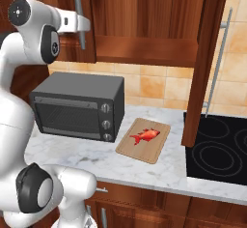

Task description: Open the cabinet, retrieve the rolling pin, and place it next to the meat on the cutting board to prepare for tenderizing.

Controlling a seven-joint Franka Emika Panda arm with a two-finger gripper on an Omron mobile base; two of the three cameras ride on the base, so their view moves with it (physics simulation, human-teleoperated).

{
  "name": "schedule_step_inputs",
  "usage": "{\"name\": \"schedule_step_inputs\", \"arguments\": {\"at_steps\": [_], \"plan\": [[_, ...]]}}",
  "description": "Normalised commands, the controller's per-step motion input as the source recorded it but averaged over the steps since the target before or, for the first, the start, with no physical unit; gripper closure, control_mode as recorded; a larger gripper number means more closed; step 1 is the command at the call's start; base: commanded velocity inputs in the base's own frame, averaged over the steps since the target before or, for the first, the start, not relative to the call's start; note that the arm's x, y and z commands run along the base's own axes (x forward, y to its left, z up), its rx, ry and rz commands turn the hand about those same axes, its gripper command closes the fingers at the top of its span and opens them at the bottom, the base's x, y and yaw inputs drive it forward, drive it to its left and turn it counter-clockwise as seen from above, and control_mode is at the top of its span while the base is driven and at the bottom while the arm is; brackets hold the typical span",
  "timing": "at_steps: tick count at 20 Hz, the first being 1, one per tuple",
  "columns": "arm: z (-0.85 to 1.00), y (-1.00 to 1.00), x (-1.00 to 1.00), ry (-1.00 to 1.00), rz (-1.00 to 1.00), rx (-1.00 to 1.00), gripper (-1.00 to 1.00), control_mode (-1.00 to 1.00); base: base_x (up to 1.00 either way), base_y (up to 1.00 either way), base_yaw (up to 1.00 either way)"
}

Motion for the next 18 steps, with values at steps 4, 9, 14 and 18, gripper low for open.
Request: {"name": "schedule_step_inputs", "arguments": {"at_steps": [4, 9, 14, 18], "plan": [[0.0, 0.0, 0.35, 0.0, 0.0, 0.0, -1.0, -1.0, 0.0, 0.0, 0.0], [0.0, 0.0, 0.38, 0.0, 0.0, 0.0, -1.0, -1.0, 0.0, 0.0, 0.0], [0.0, 0.0, 0.37, 0.0, 0.0, 0.0, -1.0, -1.0, 0.0, 0.0, 0.0], [0.0, -0.01, 0.29, 0.0, 0.0, 0.0, -1.0, -1.0, 0.0, 0.0, 0.0]]}}
